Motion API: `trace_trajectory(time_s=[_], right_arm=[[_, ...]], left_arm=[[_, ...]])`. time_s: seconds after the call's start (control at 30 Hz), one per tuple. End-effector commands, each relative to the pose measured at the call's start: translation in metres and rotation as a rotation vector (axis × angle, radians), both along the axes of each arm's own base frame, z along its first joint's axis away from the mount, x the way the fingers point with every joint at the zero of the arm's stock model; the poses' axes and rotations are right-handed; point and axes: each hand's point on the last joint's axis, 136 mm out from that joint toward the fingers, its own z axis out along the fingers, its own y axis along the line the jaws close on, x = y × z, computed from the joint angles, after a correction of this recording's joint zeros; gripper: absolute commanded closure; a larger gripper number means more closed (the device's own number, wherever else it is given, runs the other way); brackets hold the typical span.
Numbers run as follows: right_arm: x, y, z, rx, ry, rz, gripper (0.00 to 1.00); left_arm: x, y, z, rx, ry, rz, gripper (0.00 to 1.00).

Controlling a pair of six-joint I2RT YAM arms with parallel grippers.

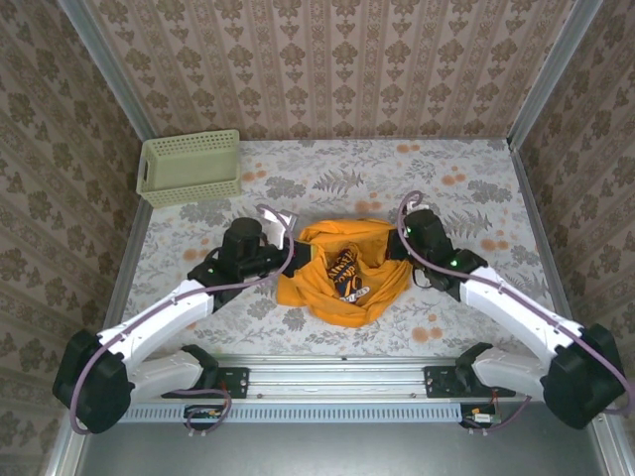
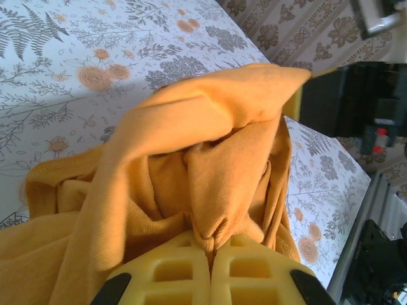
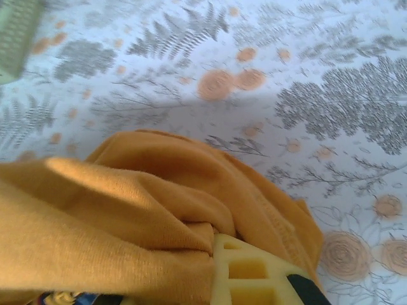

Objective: Fold the inside-out t-shirt

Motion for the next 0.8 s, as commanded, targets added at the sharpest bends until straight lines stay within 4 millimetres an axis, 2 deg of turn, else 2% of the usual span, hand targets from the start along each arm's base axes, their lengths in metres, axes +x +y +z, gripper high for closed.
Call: trace_trajectory(time_s=[0.0, 0.03, 0.07, 0.13, 0.2, 0.27, 0.3, 0.37, 0.43, 0.5, 0.57, 0.67, 0.77], right_arm=[[0.022, -0.020, -0.027, -0.039, 0.153, -0.095, 1.00], [0.031, -0.020, -0.036, -0.055, 0.183, -0.100, 1.00], [0.043, -0.020, -0.044, -0.081, 0.213, -0.105, 1.00], [0.060, -0.016, -0.052, -0.134, 0.243, -0.087, 0.88], [0.065, -0.012, -0.051, -0.170, 0.241, -0.068, 0.70], [0.057, 0.003, -0.038, -0.172, 0.182, -0.007, 0.57], [0.049, 0.014, -0.029, -0.171, 0.142, 0.040, 0.54], [0.029, 0.039, -0.015, -0.182, 0.079, 0.143, 0.51], [0.007, 0.070, -0.012, -0.172, 0.039, 0.265, 0.51], [-0.013, 0.104, -0.017, -0.123, 0.030, 0.380, 0.52], [-0.022, 0.124, -0.029, -0.112, 0.038, 0.424, 0.50], [-0.026, 0.145, -0.053, -0.106, 0.054, 0.467, 0.47], [-0.018, 0.155, -0.067, -0.112, 0.069, 0.462, 0.46]], left_arm=[[0.009, 0.008, -0.009, 0.051, -0.004, 0.029, 0.99], [0.012, 0.010, -0.012, 0.064, 0.003, 0.043, 0.98], [0.016, 0.014, -0.018, 0.083, 0.014, 0.067, 0.92], [0.025, 0.023, -0.030, 0.136, 0.046, 0.126, 0.90], [0.033, 0.035, -0.044, 0.194, 0.088, 0.188, 0.90], [0.039, 0.045, -0.054, 0.223, 0.128, 0.225, 0.89], [0.039, 0.049, -0.059, 0.229, 0.146, 0.237, 0.88], [0.040, 0.053, -0.065, 0.233, 0.166, 0.250, 0.86], [0.038, 0.052, -0.067, 0.226, 0.169, 0.241, 0.83], [0.037, 0.051, -0.067, 0.214, 0.172, 0.241, 0.82], [0.037, 0.051, -0.067, 0.204, 0.173, 0.240, 0.81], [0.037, 0.049, -0.067, 0.194, 0.178, 0.240, 0.81], [0.036, 0.048, -0.066, 0.184, 0.180, 0.236, 0.81]])
